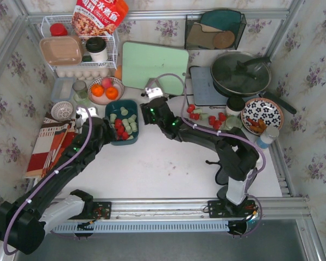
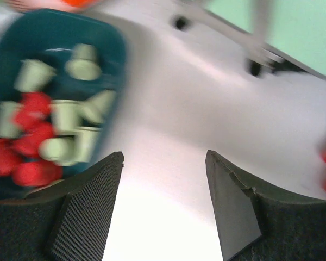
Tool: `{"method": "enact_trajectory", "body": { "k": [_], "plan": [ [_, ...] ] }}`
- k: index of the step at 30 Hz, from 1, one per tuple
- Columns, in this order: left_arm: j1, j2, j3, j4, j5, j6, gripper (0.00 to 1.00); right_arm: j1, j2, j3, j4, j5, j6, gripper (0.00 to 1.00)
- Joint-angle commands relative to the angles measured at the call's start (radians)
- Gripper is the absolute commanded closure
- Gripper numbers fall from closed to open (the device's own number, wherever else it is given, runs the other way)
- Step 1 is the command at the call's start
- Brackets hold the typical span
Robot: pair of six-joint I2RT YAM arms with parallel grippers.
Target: Mix the coffee capsules in the storage basket
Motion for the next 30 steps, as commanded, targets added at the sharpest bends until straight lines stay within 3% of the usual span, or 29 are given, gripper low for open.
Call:
{"method": "enact_trajectory", "body": {
  "k": [1, 13, 30],
  "plan": [
    [0.000, 0.006, 0.010, 0.010, 0.016, -0.009, 0.37, -0.062, -0.046, -0.072, -0.081, 0.277, 0.037, 0.29],
    [-0.001, 0.030, 0.021, 0.007, 0.030, -0.008, 0.37, -0.266, -0.011, -0.193, -0.133, 0.403, 0.226, 0.28],
    [-0.001, 0.056, 0.033, -0.001, 0.039, -0.009, 0.37, -0.371, 0.122, -0.157, -0.023, 0.320, 0.158, 0.32]
  ]
}}
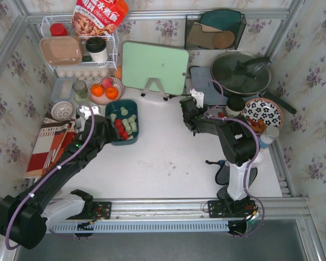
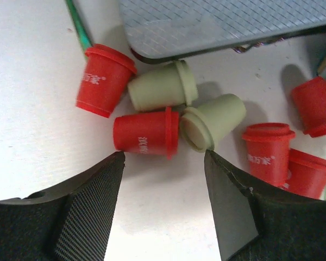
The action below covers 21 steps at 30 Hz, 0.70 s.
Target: Mix the coffee capsules in the storage basket
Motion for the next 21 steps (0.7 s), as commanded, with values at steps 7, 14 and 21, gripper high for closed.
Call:
{"method": "enact_trajectory", "body": {
  "k": [7, 14, 21],
  "plan": [
    [-0.001, 0.000, 0.009, -0.001, 0.003, -0.005, 0.37, -0.004, 0.043, 0.044, 0.066, -0.051, -0.026, 0.30],
    [0.000, 0.000, 0.009, 0.000, 0.004, -0.006, 0.37, -0.016, 0.071, 0.066, 0.060, -0.062, -0.018, 0.26],
    [-0.001, 0.000, 0.010, -0.003, 0.007, -0.006, 0.37, -0.016, 0.057, 0.048, 0.109, -0.145, -0.039, 0.31]
  ]
}}
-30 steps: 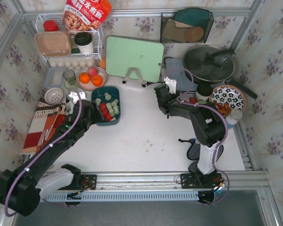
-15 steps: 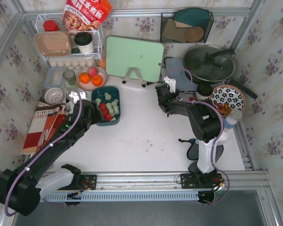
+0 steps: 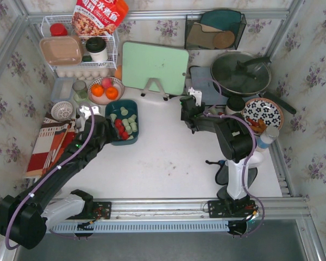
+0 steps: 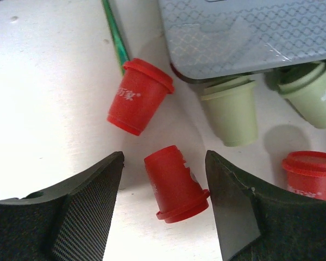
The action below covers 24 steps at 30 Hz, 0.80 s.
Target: Mix the coffee capsules in the storage basket
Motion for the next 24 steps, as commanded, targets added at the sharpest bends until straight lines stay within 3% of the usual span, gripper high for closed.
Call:
{"method": "enact_trajectory", "body": {
  "k": [1, 9, 19, 24],
  "plan": [
    [0.000, 0.000, 0.008, 0.000, 0.005, -0.006, 0.37, 0.000, -0.013, -0.005, 0.039, -0.051, -0.005, 0.31],
    [0.000, -0.002, 0.008, 0.000, 0.014, -0.010, 0.37, 0.000, -0.077, -0.068, 0.022, -0.104, 0.029, 0.46],
    [0.000, 0.021, 0.011, 0.012, 0.043, -0.010, 0.37, -0.001, -0.126, -0.129, 0.096, -0.187, -0.063, 0.59],
    [-0.002, 0.047, 0.013, 0.076, 0.183, 0.028, 0.39, 0.000, -0.194, -0.181, 0.147, -0.299, -0.118, 0.64]
  ]
}}
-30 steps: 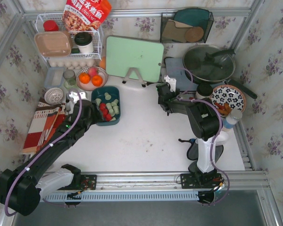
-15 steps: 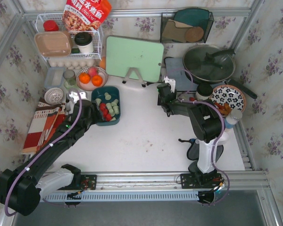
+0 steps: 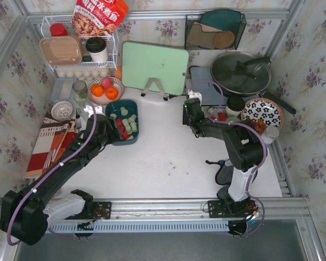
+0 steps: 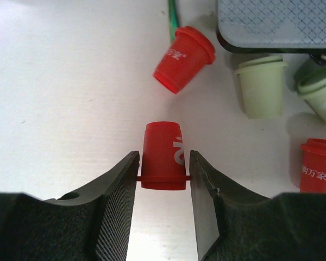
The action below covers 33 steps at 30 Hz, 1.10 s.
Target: Mix the coffee capsules in the storage basket
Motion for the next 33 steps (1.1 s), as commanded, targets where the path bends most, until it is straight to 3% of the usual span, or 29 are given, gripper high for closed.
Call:
{"method": "enact_trajectory", "body": {
  "k": [1, 5, 12, 16, 24, 33],
  "plan": [
    [-0.003, 0.021, 0.004, 0.106, 0.165, 0.050, 0.39, 0.000, -0.091, -0.057, 0.109, -0.133, -0.075, 0.65],
    [-0.039, 0.087, -0.020, 0.271, 0.295, 0.163, 0.39, 0.001, -0.221, -0.171, 0.188, -0.287, -0.080, 0.65],
    [-0.264, 0.269, -0.087, 0.726, 0.274, 0.582, 0.34, 0.010, -0.417, -0.343, 0.279, -0.455, 0.037, 0.65],
    [-0.300, 0.416, -0.094, 1.013, 0.387, 0.704, 0.34, 0.011, -0.492, -0.423, 0.319, -0.516, 0.097, 0.65],
    [-0.351, 0.619, 0.029, 1.157, 0.547, 0.848, 0.34, 0.012, -0.606, -0.564, 0.420, -0.637, 0.195, 0.65],
    [-0.388, 0.650, 0.059, 1.148, 0.600, 0.941, 0.34, 0.011, -0.630, -0.586, 0.446, -0.649, 0.225, 0.65]
  ]
}}
